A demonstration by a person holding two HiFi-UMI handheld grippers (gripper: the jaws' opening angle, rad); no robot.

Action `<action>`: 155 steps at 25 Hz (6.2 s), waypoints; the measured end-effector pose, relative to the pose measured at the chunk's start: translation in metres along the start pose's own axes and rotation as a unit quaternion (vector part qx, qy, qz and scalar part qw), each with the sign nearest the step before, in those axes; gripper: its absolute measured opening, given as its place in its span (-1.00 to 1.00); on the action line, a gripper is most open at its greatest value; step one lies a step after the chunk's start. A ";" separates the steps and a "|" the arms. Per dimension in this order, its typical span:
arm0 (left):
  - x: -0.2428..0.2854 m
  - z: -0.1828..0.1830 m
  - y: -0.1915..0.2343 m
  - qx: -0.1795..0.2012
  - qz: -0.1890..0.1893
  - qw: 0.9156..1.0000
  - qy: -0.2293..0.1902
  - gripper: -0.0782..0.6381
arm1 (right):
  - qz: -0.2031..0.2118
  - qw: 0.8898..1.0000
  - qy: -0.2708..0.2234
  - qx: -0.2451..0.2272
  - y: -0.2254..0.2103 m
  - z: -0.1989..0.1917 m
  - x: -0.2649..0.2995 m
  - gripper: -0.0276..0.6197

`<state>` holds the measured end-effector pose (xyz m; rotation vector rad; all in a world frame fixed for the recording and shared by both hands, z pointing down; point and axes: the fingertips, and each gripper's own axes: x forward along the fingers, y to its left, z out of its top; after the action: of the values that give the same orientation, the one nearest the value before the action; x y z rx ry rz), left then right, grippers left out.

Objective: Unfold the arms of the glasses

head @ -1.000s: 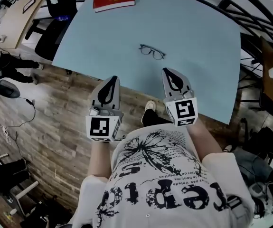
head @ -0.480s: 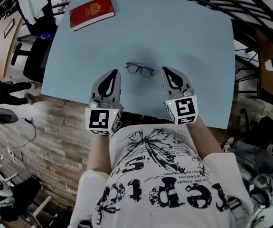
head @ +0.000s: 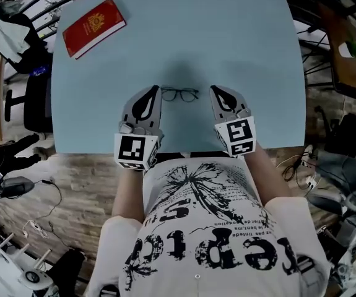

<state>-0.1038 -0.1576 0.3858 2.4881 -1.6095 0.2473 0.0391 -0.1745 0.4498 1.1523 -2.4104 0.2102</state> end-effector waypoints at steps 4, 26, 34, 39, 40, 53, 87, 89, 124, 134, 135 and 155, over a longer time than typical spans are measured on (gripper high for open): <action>0.014 -0.011 0.018 0.010 -0.035 0.999 0.018 -0.72 | -0.007 0.998 0.052 0.017 0.002 -0.017 0.024 -0.88; 0.016 -0.083 0.043 0.019 -0.099 0.989 0.107 -0.72 | 0.192 0.879 0.337 -0.278 0.035 -0.112 0.085 -0.70; 0.018 -0.104 0.035 0.035 -0.106 0.983 0.147 -0.72 | 0.238 0.848 0.343 -0.326 0.041 -0.123 0.092 -0.80; 0.029 -0.120 0.015 0.059 -0.167 0.961 0.214 -0.72 | 0.251 0.849 0.332 -0.326 0.041 -0.122 0.091 -0.80; 0.033 -0.123 0.012 0.070 -0.181 0.954 0.227 -0.72 | 0.252 0.849 0.330 -0.327 0.041 -0.121 0.091 -0.80; 0.071 -0.162 -0.041 0.347 -0.364 0.793 0.345 -0.53 | 0.258 0.856 0.309 -0.324 0.041 -0.114 0.088 -0.81; 0.082 -0.149 -0.067 0.428 -0.381 0.773 0.272 -0.70 | 0.253 0.863 0.315 -0.303 0.025 -0.123 0.071 -0.81; 0.078 -0.147 -0.065 0.421 -0.379 0.777 0.273 -0.70 | 0.251 0.860 0.318 -0.310 0.026 -0.123 0.071 -0.81; 0.034 -0.129 0.007 0.333 -0.335 0.836 0.279 -0.70 | 0.241 0.866 0.306 -0.313 0.064 -0.081 0.075 -0.49; 0.033 -0.130 0.010 0.315 -0.336 0.842 0.281 -0.70 | 0.265 0.826 0.329 -0.374 0.106 -0.085 0.117 -0.55; 0.033 -0.130 0.011 0.315 -0.336 0.842 0.281 -0.70 | 0.263 0.824 0.332 -0.375 0.107 -0.087 0.121 -0.58; 0.025 -0.133 0.027 0.306 -0.310 0.850 0.296 -0.70 | 0.236 0.862 0.221 -0.389 0.091 -0.041 0.094 -0.85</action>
<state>-0.1245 -0.1604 0.5222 2.7522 -0.4720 1.4319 -0.0682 -0.1683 0.5349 0.1147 -1.9838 -0.3044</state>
